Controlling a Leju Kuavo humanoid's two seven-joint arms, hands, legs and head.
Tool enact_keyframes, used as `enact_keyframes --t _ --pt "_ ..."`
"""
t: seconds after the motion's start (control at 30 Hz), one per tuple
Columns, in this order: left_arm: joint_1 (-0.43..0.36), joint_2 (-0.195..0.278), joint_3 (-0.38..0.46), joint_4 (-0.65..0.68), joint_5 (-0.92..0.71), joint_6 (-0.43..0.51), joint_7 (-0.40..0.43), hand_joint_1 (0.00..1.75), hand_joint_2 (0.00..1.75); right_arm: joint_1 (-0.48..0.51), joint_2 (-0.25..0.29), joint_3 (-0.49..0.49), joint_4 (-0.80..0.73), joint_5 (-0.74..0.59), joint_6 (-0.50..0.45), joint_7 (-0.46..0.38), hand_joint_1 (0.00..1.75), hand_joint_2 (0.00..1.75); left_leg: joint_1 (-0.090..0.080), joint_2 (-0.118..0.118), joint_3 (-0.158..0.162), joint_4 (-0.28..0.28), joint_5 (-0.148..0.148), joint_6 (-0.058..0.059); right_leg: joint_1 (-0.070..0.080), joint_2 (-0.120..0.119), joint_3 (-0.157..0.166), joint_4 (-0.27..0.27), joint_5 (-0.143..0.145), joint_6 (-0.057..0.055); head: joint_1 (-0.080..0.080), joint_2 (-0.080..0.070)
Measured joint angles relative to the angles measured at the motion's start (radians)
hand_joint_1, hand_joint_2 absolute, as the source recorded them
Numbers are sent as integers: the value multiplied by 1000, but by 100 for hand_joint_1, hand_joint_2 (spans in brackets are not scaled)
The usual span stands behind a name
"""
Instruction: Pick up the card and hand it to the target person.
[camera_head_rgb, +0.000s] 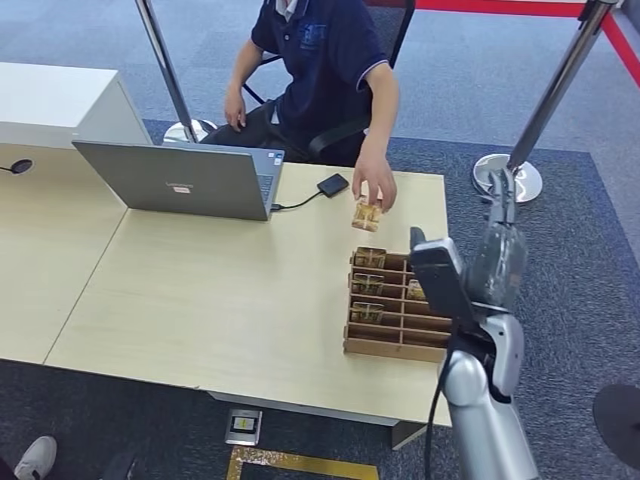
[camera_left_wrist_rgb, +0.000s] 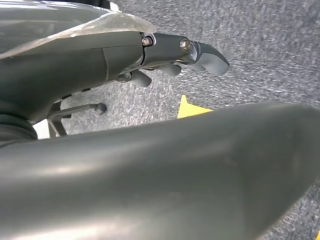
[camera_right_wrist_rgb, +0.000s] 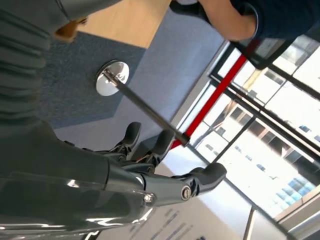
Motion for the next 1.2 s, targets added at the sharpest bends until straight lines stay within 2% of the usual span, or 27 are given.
enact_keyframes --t 0.13,0.23,0.37,0.47,0.57,0.67,0.77,0.87,0.97,1.13,1.17,1.2 --pt "10 1 0 0 13 5 6 0 0 255 -7 -96 -257 10 0 48 0 0 0 0 0 0 -2 0 0 0 0 0 -3 0 0 0" --pt "12 1 1 0 17 9 17 0 0 401 0 -171 -396 33 18 79 0 0 0 0 0 -1 -3 -1 -1 0 0 0 -4 0 0 0" --pt "13 2 3 -1 24 10 29 0 0 509 24 -286 -468 39 71 85 0 0 1 1 1 -1 -3 -1 -1 0 1 0 -4 -1 0 0" --pt "16 3 8 -2 39 11 30 0 0 538 60 -406 -456 21 146 50 0 0 1 2 2 -1 -3 -1 0 0 2 1 -4 -2 0 0" --pt "15 1 16 -2 56 16 30 0 0 492 80 -565 -308 31 200 16 0 0 2 2 4 -1 -3 -1 0 0 4 0 -4 -2 0 0" --pt "16 -3 27 -2 66 23 30 0 0 402 60 -757 6 59 179 16 0 0 2 2 5 -1 -3 0 1 0 6 -1 -4 -1 0 0" --pt "13 -5 33 -2 69 23 30 0 0 321 15 -892 343 64 176 62 0 0 1 2 6 -1 -3 0 0 0 6 -1 -4 -1 0 0" --pt "11 -5 33 -2 67 19 29 0 0 272 -7 -992 601 31 252 189 0 0 1 2 6 -1 -4 0 0 0 6 -1 -4 -2 0 0" --pt "9 -5 33 -2 60 12 27 0 0 247 -8 -1066 758 8 308 308 0 0 2 2 6 -2 -4 -1 0 0 5 1 -6 -3 0 0" --pt "6 -8 33 -1 51 8 20 0 0 215 -2 -1115 895 22 325 357 0 0 2 2 7 -3 -4 -2 0 0 5 2 -6 -5 0 0" --pt "6 -8 33 -1 50 7 21 0 44 209 -2 -1118 912 29 328 360 0 0 2 2 7 -3 -4 -2 0 0 5 2 -6 -5 0 0" --pt "6 -9 33 -1 50 7 21 0 58 207 -2 -1119 919 32 329 361 0 0 2 2 7 -3 -4 -2 0 0 5 2 -6 -5 0 0"
